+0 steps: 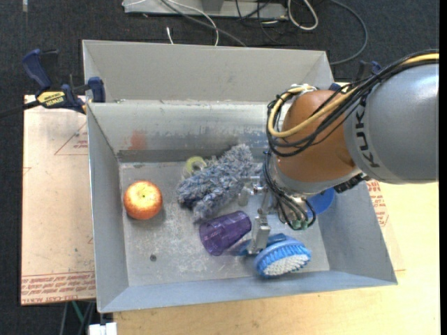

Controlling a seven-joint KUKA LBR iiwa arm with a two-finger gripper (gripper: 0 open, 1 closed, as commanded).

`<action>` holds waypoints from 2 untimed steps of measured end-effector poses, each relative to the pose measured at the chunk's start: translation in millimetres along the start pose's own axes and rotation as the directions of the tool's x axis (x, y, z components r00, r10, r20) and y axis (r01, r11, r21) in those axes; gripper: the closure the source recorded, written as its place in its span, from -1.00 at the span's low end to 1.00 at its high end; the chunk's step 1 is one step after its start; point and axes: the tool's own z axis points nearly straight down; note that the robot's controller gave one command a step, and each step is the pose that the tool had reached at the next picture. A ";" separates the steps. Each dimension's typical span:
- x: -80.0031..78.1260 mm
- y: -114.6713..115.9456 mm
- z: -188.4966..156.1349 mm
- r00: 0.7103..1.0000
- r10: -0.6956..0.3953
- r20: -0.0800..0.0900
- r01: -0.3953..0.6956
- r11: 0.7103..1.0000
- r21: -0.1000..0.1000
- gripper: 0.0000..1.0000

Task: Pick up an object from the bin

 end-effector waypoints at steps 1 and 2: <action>0.0 0.0 0.0 1.000 0.000 0.000 0.000 1.000 0.000 -1.00; -13.9 9.7 52.4 0.981 -0.194 0.001 0.194 0.981 -0.001 -1.00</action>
Offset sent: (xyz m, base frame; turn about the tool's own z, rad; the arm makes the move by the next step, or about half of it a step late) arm 0.0145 0.0096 -0.0558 -0.2108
